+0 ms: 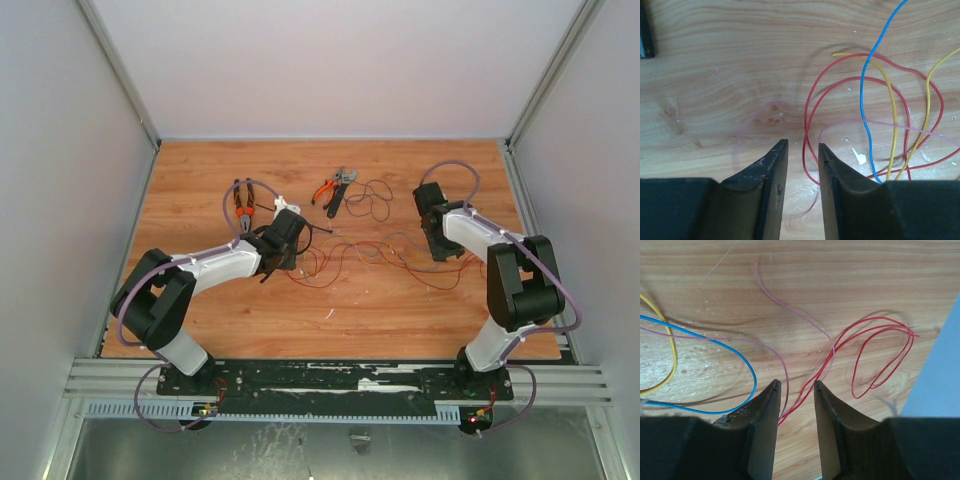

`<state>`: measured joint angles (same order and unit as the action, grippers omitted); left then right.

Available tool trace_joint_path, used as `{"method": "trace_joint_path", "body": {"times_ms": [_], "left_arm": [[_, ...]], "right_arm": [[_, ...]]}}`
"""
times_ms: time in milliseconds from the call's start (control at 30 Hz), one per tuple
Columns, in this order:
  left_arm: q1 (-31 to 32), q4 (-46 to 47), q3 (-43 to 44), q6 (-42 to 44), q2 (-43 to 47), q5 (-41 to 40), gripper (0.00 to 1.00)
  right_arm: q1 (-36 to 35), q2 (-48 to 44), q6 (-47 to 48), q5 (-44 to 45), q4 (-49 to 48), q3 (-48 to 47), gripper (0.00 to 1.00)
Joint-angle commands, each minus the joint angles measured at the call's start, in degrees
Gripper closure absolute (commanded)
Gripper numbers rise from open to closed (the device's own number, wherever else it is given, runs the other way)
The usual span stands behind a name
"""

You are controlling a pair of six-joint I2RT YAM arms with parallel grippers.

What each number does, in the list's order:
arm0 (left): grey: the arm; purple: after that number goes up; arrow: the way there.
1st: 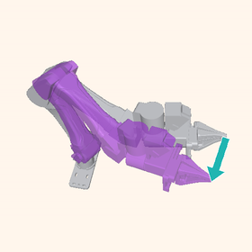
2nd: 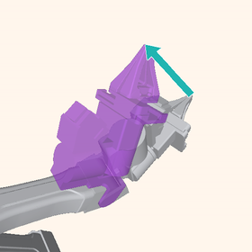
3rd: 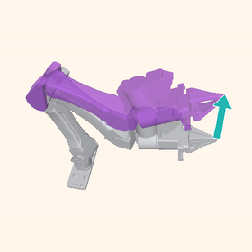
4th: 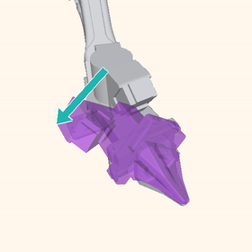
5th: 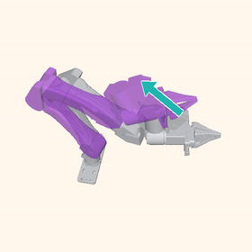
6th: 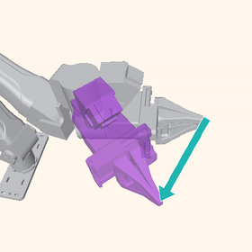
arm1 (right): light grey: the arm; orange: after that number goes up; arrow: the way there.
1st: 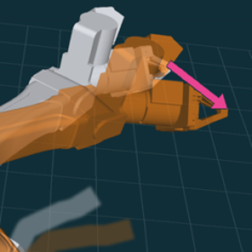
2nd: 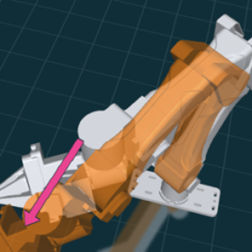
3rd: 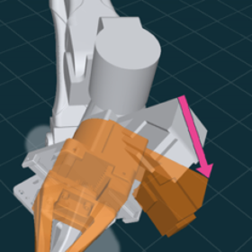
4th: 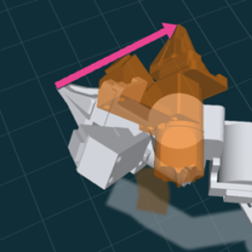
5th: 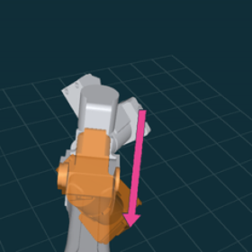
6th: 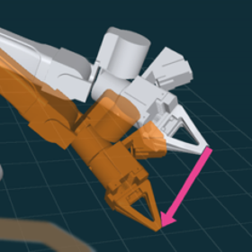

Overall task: Zip-tie the wires
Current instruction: Straighten the cable at the center of the board.

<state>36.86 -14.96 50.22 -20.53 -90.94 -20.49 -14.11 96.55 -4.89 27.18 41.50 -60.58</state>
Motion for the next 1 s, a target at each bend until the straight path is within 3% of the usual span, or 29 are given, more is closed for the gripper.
{"method": "trace_joint_path", "body": {"times_ms": [0, 233, 533, 800, 967], "left_arm": [[0.41, 1.31, -0.2, 0.08, 0.48, -1.94, 0.6], [0.47, -3.27, 0.42, 0.75, 3.89, -1.58, 0.34], [-0.74, -5.07, -2.29, 0.38, 14.84, 5.92, 0.02], [-6.02, -2.21, -1.68, -0.73, 24.51, 20.13, 0.02], [-8.64, -1.3, -2.19, -1.79, 30.65, 21.38, 0.02]], "right_arm": [[0.47, -1.53, -0.47, 0.3, 0.87, -1.72, 0.64], [0.47, -6.3, -0.41, -2.9, 4.73, -5.84, 0.58], [0.42, -13.3, 0.23, -15.01, 3.77, -10.43, 0.32], [-0.09, -7.97, -1.39, -26.11, -3.61, -16.15, 0.11], [-1.09, 0.1, -2.76, -28.36, -11.32, -22.62, 0.09]]}}
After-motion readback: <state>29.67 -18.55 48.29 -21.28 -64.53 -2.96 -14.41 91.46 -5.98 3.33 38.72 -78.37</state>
